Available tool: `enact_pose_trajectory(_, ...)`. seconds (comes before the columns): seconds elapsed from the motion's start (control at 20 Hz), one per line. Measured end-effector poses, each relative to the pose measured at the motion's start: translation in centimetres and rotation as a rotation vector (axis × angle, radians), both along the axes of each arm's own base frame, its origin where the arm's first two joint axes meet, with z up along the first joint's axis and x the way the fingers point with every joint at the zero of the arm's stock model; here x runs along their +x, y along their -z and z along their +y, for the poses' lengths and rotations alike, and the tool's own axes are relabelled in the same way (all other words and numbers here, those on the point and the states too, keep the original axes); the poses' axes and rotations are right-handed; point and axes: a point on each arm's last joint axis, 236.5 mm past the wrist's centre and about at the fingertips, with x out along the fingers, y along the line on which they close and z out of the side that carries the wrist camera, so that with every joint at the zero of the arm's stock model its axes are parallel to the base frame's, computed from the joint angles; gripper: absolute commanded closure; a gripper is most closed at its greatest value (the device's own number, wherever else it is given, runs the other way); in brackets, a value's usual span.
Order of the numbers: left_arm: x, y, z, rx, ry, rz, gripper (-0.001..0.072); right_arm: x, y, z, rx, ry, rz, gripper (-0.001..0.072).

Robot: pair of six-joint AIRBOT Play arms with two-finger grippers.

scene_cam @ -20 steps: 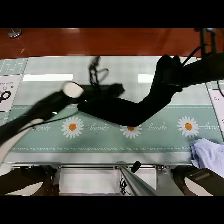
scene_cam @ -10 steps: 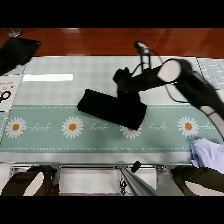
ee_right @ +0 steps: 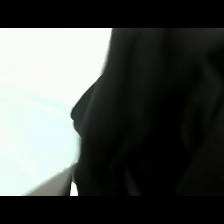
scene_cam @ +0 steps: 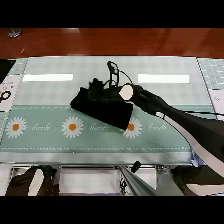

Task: Fold the shirts.

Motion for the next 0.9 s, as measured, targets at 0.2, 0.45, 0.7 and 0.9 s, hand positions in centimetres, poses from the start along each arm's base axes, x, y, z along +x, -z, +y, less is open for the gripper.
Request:
enact_pose_trajectory(0.2, -0.1, 1.9, 0.0, -0.009, 0.006, 0.050, 0.0686, -0.8, -0.1, -0.4, -0.024, -0.062, -0.005, 0.0217)
enact_pose_trajectory(0.45, -0.1, 4.2, 0.1, -0.026, 0.007, 0.103, 0.0686, -1.4, -0.2, -10.5, -0.338, -0.217, -0.022, 0.0295)
enact_pose_trajectory(0.7, 0.1, 4.7, 0.4, -0.027, -0.009, 0.108, 0.0685, -4.6, 3.0, -27.4, -0.675, -0.156, 0.182, 0.0111)
enact_pose_trajectory(0.9, 0.2, 5.0, 0.7, -0.018, -0.017, 0.112, 0.0686, -8.1, 7.0, -27.8, -0.409, 0.009, 0.334, 0.0106)
